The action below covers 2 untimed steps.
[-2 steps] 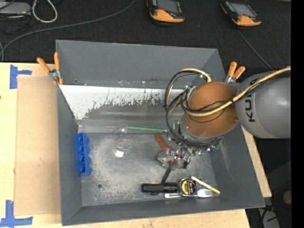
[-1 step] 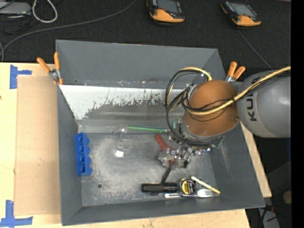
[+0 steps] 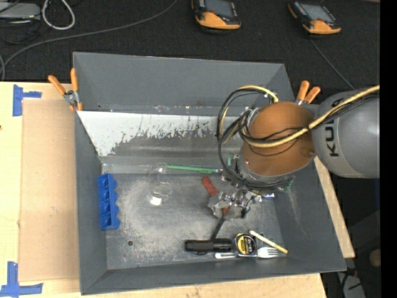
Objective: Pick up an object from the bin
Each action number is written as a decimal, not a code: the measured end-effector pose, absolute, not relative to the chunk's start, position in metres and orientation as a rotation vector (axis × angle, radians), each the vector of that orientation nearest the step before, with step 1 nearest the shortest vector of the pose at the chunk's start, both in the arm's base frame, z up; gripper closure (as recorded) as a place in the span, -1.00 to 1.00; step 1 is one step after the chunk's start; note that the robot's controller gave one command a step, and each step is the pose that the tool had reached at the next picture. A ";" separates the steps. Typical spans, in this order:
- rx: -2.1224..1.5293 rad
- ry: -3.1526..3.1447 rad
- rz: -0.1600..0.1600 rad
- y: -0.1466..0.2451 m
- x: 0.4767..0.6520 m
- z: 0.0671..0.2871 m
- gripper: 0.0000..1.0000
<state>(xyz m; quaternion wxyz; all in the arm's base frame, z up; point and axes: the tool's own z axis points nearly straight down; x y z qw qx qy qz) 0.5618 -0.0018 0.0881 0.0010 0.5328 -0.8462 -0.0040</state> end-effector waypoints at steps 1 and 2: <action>1.669 -2.651 -0.022 -0.001 0.559 0.127 1.00; 1.666 -2.653 -0.025 0.000 0.559 0.172 1.00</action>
Offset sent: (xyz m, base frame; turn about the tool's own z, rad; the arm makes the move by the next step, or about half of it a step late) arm -0.0030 0.0008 0.0963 0.0003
